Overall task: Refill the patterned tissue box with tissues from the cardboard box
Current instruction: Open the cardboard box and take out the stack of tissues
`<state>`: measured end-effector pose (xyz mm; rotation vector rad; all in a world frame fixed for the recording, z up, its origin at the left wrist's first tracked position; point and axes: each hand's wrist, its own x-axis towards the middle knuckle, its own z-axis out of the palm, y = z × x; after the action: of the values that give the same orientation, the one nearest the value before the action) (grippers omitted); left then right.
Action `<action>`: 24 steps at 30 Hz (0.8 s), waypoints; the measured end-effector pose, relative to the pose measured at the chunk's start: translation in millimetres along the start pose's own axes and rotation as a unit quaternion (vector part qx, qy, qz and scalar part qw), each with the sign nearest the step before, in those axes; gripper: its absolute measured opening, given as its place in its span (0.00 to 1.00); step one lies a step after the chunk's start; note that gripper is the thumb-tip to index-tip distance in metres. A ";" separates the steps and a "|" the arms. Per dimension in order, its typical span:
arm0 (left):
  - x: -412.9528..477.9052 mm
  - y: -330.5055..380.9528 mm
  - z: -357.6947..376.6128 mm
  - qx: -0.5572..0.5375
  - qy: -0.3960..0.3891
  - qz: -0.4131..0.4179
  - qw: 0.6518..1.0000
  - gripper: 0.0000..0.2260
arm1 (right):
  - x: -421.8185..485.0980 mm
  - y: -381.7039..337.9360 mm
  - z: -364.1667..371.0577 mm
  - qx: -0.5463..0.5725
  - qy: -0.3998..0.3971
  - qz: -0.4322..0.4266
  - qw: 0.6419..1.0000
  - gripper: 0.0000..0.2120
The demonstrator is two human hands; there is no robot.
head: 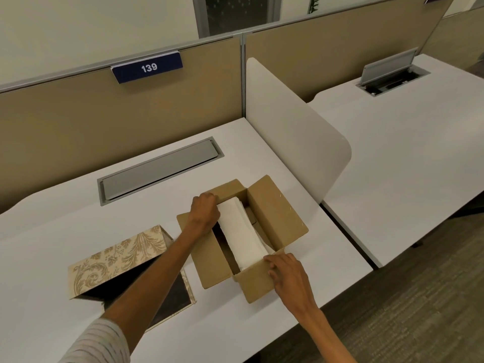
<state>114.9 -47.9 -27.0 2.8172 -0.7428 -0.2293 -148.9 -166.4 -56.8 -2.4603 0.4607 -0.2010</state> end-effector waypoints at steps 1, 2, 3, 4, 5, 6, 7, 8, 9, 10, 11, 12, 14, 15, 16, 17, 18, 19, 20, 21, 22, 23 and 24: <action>-3.0 2.9 -0.9 -0.031 0.016 -0.014 0.999 0.07 | -0.1 -2.2 -3.4 -0.004 0.009 -0.002 1.000 0.13; -7.5 7.1 -1.7 -0.075 0.035 -0.026 0.996 0.08 | 0.8 -5.7 -6.6 -0.005 0.022 -0.001 1.000 0.11; -12.8 11.6 -2.3 -0.120 0.055 -0.035 0.991 0.09 | 2.5 -9.7 -9.9 -0.002 0.034 0.004 0.999 0.11; -18.1 16.5 -2.3 -0.158 0.069 -0.041 0.984 0.10 | 5.6 -14.3 -12.5 0.006 0.041 0.010 0.999 0.10; -22.7 21.9 -2.3 -0.183 0.070 -0.045 0.980 0.12 | 9.6 -19.0 -14.6 0.018 0.045 0.015 0.999 0.10; -26.4 27.2 -1.8 -0.198 0.058 -0.050 0.977 0.14 | 14.6 -23.5 -15.8 0.030 0.045 0.018 0.998 0.10; -28.1 32.3 -0.4 -0.207 0.038 -0.061 0.976 0.16 | 20.3 -27.5 -16.2 0.040 0.041 0.023 0.998 0.11; -28.3 37.0 2.0 -0.214 0.010 -0.081 0.973 0.18 | 26.5 -31.4 -15.7 0.046 0.034 0.032 0.998 0.12; -27.7 41.6 4.9 -0.220 -0.026 -0.111 0.969 0.22 | 32.9 -34.8 -14.4 0.047 0.023 0.044 0.998 0.13; -26.5 46.6 8.2 -0.227 -0.067 -0.146 0.961 0.27 | 39.3 -37.6 -12.1 0.045 0.010 0.058 0.997 0.15; -25.5 51.8 11.6 -0.237 -0.107 -0.185 0.947 0.34 | 45.6 -39.7 -8.9 0.038 -0.008 0.072 0.997 0.17; -24.5 57.2 14.5 -0.253 -0.137 -0.222 0.932 0.40 | 51.8 -41.0 -4.8 0.028 -0.031 0.088 0.995 0.19; -21.5 65.2 20.1 -0.290 -0.154 -0.284 0.901 0.47 | 63.4 -42.3 4.7 -0.004 -0.089 0.117 0.989 0.26; -19.4 67.6 23.0 -0.309 -0.152 -0.313 0.885 0.49 | 68.7 -42.1 9.7 -0.019 -0.115 0.129 0.985 0.29; -17.3 69.1 25.8 -0.327 -0.147 -0.337 0.871 0.50 | 73.6 -41.5 14.4 -0.029 -0.134 0.138 0.981 0.31; -15.4 70.0 28.2 -0.344 -0.139 -0.356 0.858 0.50 | 78.1 -40.6 18.5 -0.032 -0.147 0.144 0.978 0.32; -13.4 70.2 30.3 -0.356 -0.131 -0.371 0.848 0.49 | 82.3 -39.4 22.0 -0.034 -0.154 0.146 0.977 0.33; -11.0 69.6 32.2 -0.362 -0.121 -0.381 0.842 0.48 | 86.4 -38.0 24.8 -0.037 -0.158 0.146 0.976 0.34; -8.6 68.4 33.8 -0.364 -0.111 -0.387 0.840 0.46 | 90.3 -36.3 27.1 -0.041 -0.164 0.148 0.975 0.34; -6.1 66.4 35.0 -0.366 -0.103 -0.390 0.839 0.44 | 94.2 -34.7 29.1 -0.045 -0.173 0.151 0.972 0.35; -3.1 64.0 36.2 -0.372 -0.096 -0.393 0.836 0.43 | 98.1 -32.9 30.6 -0.049 -0.186 0.156 0.969 0.36; -0.1 61.2 37.6 -0.384 -0.093 -0.396 0.829 0.42 | 102.1 -31.2 32.4 -0.052 -0.203 0.163 0.964 0.37; 2.4 58.7 39.7 -0.401 -0.094 -0.397 0.820 0.42 | 105.9 -29.3 34.2 -0.055 -0.222 0.173 0.958 0.39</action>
<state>81.4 -105.7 -50.9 2.0929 0.4880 -0.7495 -34.0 -165.1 -62.7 -2.3809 0.6997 0.5240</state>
